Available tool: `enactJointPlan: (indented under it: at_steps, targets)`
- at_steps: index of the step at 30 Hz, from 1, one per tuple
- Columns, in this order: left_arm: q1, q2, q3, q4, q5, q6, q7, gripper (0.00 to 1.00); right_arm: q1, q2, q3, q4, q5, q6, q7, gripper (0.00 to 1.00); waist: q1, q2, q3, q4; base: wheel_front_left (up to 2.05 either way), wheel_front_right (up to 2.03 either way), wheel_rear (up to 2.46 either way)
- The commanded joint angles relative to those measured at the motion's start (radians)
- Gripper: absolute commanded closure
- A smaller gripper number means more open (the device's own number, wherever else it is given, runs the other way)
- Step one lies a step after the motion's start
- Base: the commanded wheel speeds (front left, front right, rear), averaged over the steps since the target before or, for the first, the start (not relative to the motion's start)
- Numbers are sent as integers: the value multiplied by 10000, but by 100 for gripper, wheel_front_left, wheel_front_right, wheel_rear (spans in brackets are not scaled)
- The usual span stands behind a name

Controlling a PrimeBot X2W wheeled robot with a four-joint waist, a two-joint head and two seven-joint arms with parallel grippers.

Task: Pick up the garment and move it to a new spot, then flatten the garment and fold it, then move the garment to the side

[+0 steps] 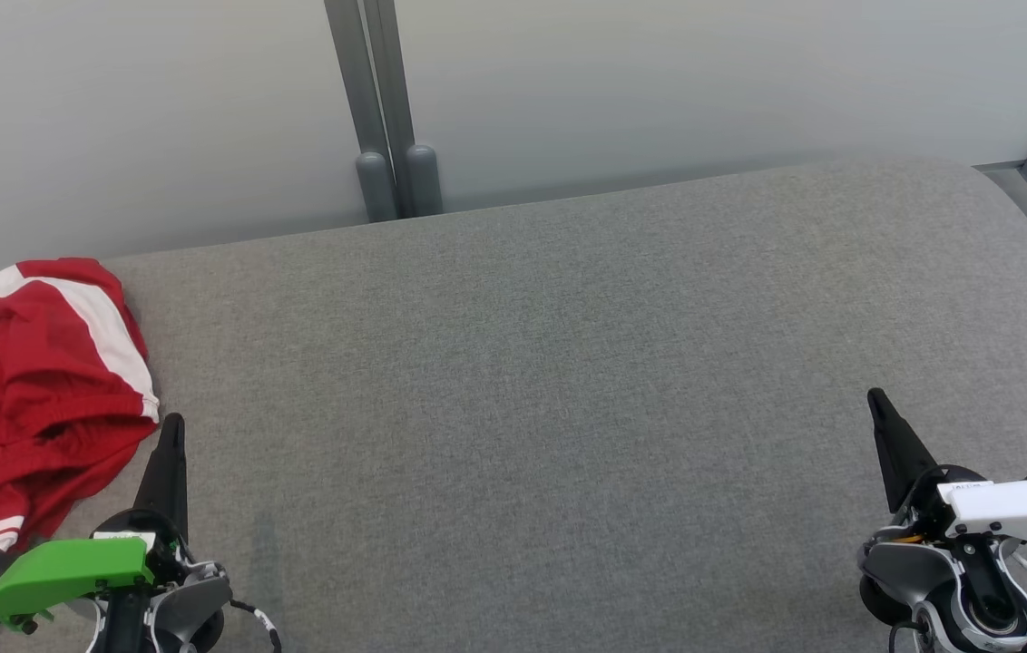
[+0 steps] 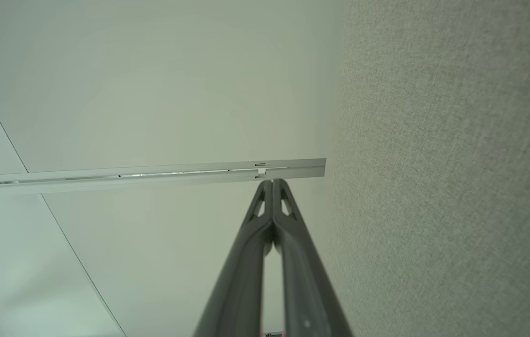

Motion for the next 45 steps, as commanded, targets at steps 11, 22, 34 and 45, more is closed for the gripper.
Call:
enactJointPlan:
  at_steps: [11,22,34,45]
  targets:
    - [-149,19,15,-10,53,-19,5,100,-69,-19,6,13,-8,15,-4,100,0,0,0,0,0,0,0]
    - [-149,19,15,-10,53,-19,5,100,-69,-19,6,13,-8,15,-4,100,0,0,0,0,0,0,0]
    - [-149,19,15,-10,53,-19,4,100,-69,-19,6,13,-8,15,-2,100,0,0,0,0,0,0,0]
    - [-149,19,15,-10,53,-19,4,100,-69,-19,6,13,-8,15,-4,100,0,0,0,0,0,0,0]
